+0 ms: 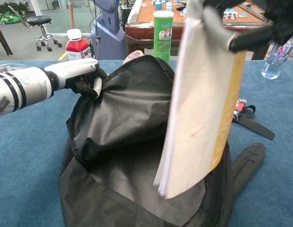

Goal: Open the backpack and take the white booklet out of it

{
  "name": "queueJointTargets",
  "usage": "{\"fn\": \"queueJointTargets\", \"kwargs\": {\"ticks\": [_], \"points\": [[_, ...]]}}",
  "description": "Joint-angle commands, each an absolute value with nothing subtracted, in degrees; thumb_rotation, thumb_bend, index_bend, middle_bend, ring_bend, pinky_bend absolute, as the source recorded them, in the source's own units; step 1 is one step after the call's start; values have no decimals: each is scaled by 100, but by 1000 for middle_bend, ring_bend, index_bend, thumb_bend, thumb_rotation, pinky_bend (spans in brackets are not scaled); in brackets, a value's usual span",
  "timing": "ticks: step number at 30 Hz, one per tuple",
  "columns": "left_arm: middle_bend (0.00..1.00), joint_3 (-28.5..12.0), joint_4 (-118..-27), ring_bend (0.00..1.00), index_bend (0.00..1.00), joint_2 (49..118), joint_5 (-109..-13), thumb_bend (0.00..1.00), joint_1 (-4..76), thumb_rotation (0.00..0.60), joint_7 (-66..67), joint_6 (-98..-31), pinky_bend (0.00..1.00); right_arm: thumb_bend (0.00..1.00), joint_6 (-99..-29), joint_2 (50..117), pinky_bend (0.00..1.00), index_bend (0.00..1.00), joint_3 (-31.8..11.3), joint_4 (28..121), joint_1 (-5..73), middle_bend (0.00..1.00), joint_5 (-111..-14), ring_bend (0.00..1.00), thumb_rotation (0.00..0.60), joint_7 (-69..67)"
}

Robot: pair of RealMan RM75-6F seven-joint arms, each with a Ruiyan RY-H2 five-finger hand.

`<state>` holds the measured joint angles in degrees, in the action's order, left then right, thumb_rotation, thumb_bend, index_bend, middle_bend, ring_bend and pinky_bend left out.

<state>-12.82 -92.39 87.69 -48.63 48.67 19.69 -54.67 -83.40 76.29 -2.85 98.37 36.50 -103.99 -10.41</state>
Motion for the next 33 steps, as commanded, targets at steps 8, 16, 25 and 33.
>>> {"fn": "queueJointTargets", "kwargs": {"ticks": [8,16,25,33], "points": [[741,-1012,-10234,611,617,8038,-5591,822,4744,351,1809,-5260,314,553,-8654,6662,624,832,-1068,10406,3541,666,-9894,601,600,-1247],[704,-865,-10829,574,427,7691,-6007,464,4746,217,1915,-5270,289,553,-8527,6435,625,832,-1455,10277,3534,667,-9375,602,600,-1159],[696,-1011,-11059,563,304,7458,-6415,247,4647,0,1547,-5505,288,553,-8275,6500,626,832,-1589,10045,3566,667,-9043,604,600,-1206],[667,-1075,-10673,531,268,7505,-6434,234,4537,0,1584,-5843,284,552,-7792,6798,631,832,-1376,9948,3682,666,-8995,609,600,-1258]]}}
